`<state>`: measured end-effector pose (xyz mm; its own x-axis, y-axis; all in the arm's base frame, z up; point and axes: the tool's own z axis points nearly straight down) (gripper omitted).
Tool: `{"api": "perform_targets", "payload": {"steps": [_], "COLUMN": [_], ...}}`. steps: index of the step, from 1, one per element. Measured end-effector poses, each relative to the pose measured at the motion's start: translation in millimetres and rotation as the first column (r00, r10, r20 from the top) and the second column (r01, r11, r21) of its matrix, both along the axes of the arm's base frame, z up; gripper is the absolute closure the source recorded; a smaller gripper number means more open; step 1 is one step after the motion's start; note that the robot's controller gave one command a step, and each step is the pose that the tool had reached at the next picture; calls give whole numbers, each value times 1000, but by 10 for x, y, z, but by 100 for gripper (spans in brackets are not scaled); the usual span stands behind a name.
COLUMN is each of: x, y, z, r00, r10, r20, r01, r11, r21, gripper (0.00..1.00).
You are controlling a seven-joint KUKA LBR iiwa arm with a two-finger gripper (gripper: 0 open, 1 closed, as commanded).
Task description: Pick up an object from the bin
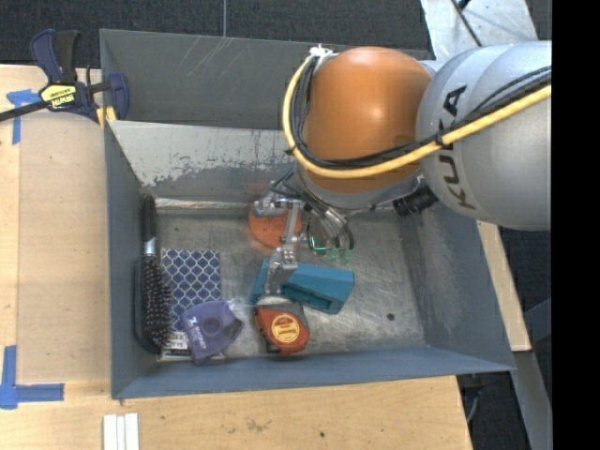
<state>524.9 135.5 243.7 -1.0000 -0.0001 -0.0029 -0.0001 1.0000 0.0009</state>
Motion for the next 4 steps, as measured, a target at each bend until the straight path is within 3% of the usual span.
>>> {"api": "perform_targets", "payload": {"steps": [1, 2, 3, 4], "x": [-74, -259, -369, -324], "y": [338, 319, 260, 377], "z": [-431, -766, -1362, -1666], "r00": [998, 995, 992, 910], "r10": [66, 98, 126, 415], "r20": [6, -2, 4, 27], "r01": [-66, -98, -126, -415], "r11": [998, 995, 992, 910], "r21": [0, 3, 0, -6], "gripper": [0, 0, 0, 100]}}
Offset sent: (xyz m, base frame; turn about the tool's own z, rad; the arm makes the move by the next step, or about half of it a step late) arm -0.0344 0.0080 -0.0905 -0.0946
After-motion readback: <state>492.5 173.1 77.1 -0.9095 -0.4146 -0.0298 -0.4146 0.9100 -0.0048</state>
